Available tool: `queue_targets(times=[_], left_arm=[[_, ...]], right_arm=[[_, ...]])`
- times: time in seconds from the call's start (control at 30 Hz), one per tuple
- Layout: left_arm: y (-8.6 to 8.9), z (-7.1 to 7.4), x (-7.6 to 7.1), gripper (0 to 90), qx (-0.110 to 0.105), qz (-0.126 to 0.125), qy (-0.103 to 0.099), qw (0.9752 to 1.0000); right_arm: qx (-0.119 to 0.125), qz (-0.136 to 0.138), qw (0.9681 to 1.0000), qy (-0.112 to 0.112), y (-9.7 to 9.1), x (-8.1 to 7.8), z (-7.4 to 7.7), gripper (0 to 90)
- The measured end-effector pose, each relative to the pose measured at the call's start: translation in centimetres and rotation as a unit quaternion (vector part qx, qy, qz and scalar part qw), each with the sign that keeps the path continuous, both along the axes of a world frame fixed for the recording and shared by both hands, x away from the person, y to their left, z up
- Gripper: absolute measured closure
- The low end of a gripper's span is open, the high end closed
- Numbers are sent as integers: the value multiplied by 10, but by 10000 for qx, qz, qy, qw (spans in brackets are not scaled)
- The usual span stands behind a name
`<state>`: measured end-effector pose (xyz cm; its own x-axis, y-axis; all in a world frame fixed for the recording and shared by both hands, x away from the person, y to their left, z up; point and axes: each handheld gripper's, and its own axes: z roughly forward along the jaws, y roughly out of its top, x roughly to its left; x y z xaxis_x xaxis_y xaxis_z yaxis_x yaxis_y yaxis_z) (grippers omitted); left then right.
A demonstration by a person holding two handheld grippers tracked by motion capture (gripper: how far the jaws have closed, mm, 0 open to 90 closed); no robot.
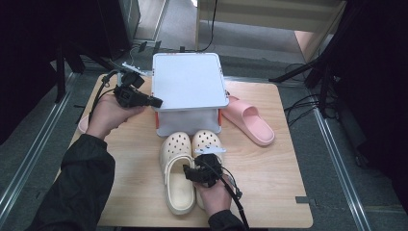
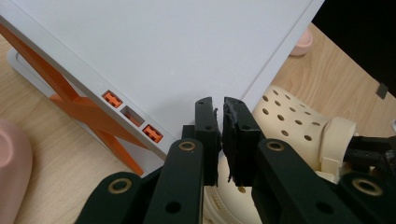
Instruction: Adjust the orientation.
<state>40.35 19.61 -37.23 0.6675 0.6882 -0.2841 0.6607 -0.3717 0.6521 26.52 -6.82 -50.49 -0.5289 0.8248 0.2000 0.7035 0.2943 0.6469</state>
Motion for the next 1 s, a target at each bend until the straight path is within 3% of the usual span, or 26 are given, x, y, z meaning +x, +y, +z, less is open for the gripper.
queue_targets(times=[0.17, 0.27, 0.37, 0.7, 0.83, 1.0], left_arm=[[1, 0, 0, 843, -31, -2, 16, 10000], [1, -1, 0, 845, -37, 3, 17, 10000], [1, -1, 0, 845, -36, 13, 14, 10000], [0, 0, 0, 847, -26, 19, 23, 10000], [1, 0, 0, 847, -33, 21, 31, 10000], [1, -1, 1, 847, -52, 9, 56, 10000]], right_arm=[[-147, -36, 9999, 84, -2, 1, 5, 564], [-247, -58, 9997, -3, -6, 1, 7, 627], [-267, -42, 9996, 32, -11, 2, 9, 645], [-24, 114, 9999, 87, -23, 8, 30, 655], [-11, 162, 9999, -18, -23, 17, 41, 655], [33, 117, 9998, -175, -21, 41, 51, 655]])
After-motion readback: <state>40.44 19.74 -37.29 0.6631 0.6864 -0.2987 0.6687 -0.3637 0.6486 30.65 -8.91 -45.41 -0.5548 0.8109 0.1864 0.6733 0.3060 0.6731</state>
